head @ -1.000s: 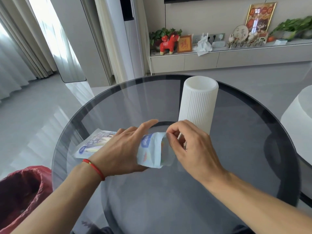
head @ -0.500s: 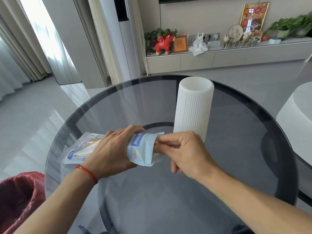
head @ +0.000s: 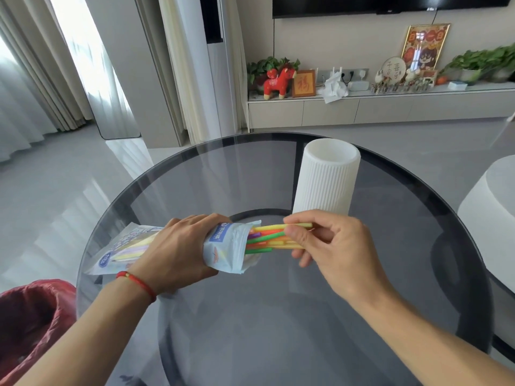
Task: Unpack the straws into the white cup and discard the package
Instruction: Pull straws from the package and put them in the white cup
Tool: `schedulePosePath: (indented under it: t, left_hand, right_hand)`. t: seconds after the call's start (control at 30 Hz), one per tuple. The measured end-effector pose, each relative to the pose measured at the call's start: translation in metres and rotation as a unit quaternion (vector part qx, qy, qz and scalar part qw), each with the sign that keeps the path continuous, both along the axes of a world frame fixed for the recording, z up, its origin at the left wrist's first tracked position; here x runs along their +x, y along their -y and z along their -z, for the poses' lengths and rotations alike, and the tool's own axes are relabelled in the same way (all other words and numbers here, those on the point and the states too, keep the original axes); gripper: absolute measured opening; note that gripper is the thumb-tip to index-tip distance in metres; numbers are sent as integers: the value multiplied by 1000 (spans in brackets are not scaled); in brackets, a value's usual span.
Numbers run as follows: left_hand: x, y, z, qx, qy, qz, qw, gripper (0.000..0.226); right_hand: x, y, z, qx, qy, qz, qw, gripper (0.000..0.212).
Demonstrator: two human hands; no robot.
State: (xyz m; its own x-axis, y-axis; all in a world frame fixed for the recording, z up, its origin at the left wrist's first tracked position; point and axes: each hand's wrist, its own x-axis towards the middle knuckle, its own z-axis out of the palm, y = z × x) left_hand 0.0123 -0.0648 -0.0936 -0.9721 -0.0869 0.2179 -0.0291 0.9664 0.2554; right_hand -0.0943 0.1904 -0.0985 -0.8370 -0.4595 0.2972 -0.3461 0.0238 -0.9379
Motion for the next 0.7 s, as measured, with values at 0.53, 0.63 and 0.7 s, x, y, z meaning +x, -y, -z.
schedulePosePath:
  t: [0.53,0.63,0.7]
  left_hand:
    - [-5,-63,-5,-42,14,80,996,31]
    - [-6,-64,-2,-51,28,64,996,22]
    - [-6,-66,-1,-59,45,69,995,26]
  right_hand:
    - [-9,-60,-17,-42,89,-34,995,30]
    - [-14,-71,-29,-141,167,1,976,47]
    - [-13,-68,-29,-193,205,-9,960,49]
